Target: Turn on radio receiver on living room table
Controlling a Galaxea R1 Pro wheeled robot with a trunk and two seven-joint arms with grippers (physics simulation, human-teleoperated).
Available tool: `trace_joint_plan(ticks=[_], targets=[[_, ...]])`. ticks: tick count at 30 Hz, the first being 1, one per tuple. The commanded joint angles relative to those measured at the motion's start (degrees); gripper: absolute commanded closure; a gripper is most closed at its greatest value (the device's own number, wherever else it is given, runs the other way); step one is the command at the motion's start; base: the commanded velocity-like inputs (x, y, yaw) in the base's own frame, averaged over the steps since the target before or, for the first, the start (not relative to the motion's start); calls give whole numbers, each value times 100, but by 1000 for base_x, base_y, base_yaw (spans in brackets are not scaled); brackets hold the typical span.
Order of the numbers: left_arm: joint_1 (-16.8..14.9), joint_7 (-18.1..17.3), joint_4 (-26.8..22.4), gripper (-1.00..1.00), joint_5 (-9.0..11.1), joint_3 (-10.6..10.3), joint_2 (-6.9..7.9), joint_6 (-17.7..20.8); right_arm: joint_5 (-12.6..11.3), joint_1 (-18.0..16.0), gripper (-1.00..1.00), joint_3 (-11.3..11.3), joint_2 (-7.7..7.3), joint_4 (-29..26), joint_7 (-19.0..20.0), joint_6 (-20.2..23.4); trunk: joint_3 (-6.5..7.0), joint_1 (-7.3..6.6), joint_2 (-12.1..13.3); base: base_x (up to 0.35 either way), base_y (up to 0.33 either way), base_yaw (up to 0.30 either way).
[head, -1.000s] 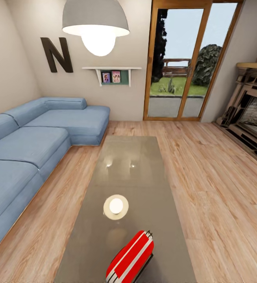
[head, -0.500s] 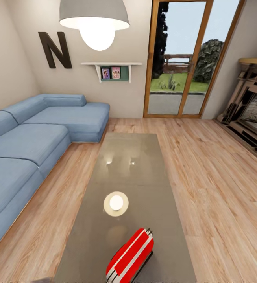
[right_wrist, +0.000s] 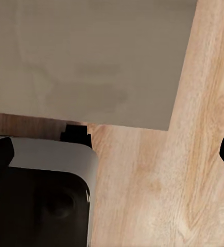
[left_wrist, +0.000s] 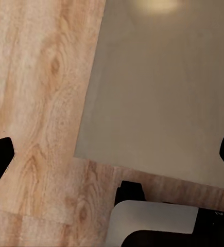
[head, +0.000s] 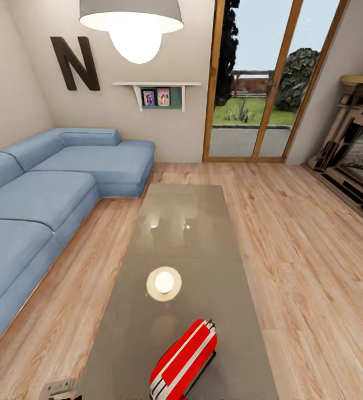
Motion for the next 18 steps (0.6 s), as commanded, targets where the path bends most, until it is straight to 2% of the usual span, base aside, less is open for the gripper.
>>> trace_joint_plan(ticks=[1, 7, 8, 13, 16, 18], targets=[[0, 15, -48, -100, -4, 4, 21, 6, 0, 0, -100, 0, -2, -23, 2, 0, -10, 0, 0, 0, 0, 0], [-25, 10, -124, -100, -12, 16, 140, 31, 1, -2, -100, -7, -8, -204, -19, 3, -65, 0, 0, 0, 0, 0], [-82, -26, -164, -100, 0, 17, 165, 38, 1, -2, -100, -8, -12, -385, -26, 11, -74, 0, 0, 0, 0, 0], [-278, -79, -221, -100, -28, 12, 148, 55, 1, -3, -100, -14, -69, -799, -28, 29, -120, 0, 0, 0, 0, 0], [-358, -140, -493, -100, -43, 5, 185, 322, 1, -2, -100, -16, -111, -1185, -14, 223, -148, 0, 0, 0, 0, 0], [-375, -356, -693, -100, -54, 4, 237, 464, 1, -1, -100, -15, -157, -1435, 8, 444, -166, 0, 0, 0, 0, 0]])
